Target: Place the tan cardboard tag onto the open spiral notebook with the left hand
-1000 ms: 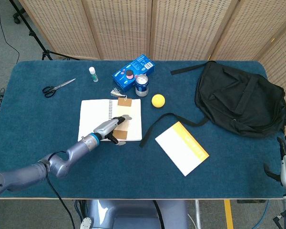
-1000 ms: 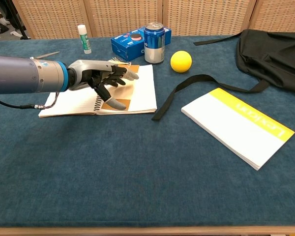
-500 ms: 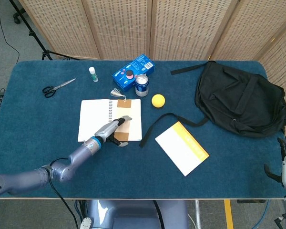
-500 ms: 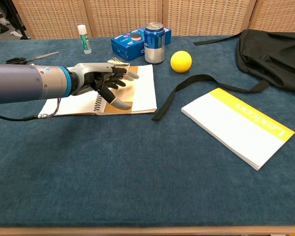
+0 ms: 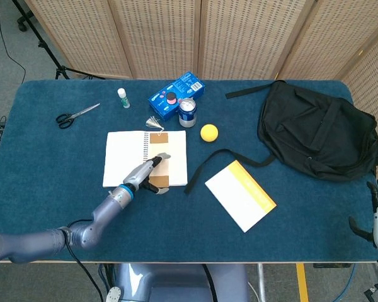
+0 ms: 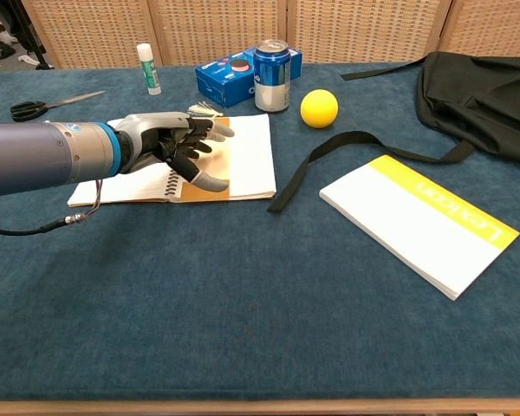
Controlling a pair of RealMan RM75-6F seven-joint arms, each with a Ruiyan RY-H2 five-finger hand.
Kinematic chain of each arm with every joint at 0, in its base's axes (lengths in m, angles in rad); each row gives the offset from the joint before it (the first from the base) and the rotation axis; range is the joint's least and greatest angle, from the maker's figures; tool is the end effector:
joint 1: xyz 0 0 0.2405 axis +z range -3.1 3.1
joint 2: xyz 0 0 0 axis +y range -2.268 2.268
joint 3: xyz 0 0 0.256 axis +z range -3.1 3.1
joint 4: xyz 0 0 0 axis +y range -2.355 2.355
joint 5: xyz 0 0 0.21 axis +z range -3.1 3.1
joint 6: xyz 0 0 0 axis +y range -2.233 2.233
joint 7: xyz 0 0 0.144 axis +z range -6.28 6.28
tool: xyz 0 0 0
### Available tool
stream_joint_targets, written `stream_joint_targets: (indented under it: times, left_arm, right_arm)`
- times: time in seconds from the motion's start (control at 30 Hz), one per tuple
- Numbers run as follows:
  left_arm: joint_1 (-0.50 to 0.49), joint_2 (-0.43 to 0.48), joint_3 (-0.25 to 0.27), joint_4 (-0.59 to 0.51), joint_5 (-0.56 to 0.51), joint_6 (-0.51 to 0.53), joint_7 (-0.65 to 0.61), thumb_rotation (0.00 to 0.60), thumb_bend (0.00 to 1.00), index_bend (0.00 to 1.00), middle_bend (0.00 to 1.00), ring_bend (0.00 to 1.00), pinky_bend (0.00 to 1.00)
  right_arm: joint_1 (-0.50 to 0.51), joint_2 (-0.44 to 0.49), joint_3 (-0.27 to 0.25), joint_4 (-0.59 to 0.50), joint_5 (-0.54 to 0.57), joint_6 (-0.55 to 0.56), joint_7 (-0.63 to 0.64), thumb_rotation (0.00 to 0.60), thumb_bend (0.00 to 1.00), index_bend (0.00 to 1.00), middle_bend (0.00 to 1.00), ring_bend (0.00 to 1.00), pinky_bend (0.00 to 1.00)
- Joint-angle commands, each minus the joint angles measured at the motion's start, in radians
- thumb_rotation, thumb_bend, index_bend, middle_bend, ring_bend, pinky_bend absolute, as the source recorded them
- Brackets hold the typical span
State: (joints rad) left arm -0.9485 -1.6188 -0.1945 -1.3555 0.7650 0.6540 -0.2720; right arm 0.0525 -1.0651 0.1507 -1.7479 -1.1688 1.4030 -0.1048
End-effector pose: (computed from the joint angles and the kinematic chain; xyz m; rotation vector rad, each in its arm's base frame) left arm -0.1213 0.3718 -0.0636 -1.5956 -1.8826 -1.0192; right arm -0.3321 -0.1829 0.1805 1.1044 -1.0535 0.7301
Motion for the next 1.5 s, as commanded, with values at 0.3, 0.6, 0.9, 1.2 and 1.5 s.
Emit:
stream_joint_targets:
  times: [0.3, 0.6, 0.9, 1.2, 1.5]
  left_arm:
    - [0.005, -0.012, -0.037, 0.024, -0.016, -0.015, 0.022, 0.6, 0.24, 0.0, 0.0, 0.0, 0.0]
    - [0.016, -0.01, -0.051, 0.014, -0.009, -0.022, 0.036, 0.6, 0.23, 0.0, 0.0, 0.0, 0.0]
    - [0.043, 0.009, -0.071, -0.019, 0.032, -0.019, 0.018, 0.6, 0.22, 0.0, 0.0, 0.0, 0.0]
    - [0.07, 0.044, -0.078, -0.058, 0.104, -0.001, 0.016, 0.6, 0.19, 0.0, 0.0, 0.0, 0.0]
    - [0.138, 0.121, -0.089, -0.143, 0.272, 0.118, -0.007, 0.6, 0.17, 0.0, 0.0, 0.0, 0.0]
  right_arm:
    - [-0.002, 0.003, -0.004, -0.008, -0.011, 0.005, 0.001, 0.6, 0.36, 0.0, 0.0, 0.0, 0.0]
    - [0.001, 0.004, -0.002, -0.003, -0.004, -0.003, 0.004, 0.6, 0.36, 0.0, 0.0, 0.0, 0.0]
    - [-0.003, 0.006, -0.005, -0.007, -0.008, 0.003, 0.007, 0.6, 0.36, 0.0, 0.0, 0.0, 0.0]
    - [-0.007, 0.009, -0.008, -0.012, -0.016, 0.01, 0.011, 0.6, 0.36, 0.0, 0.0, 0.0, 0.0]
    - [-0.012, 0.015, -0.012, -0.022, -0.034, 0.017, 0.02, 0.6, 0.36, 0.0, 0.0, 0.0, 0.0]
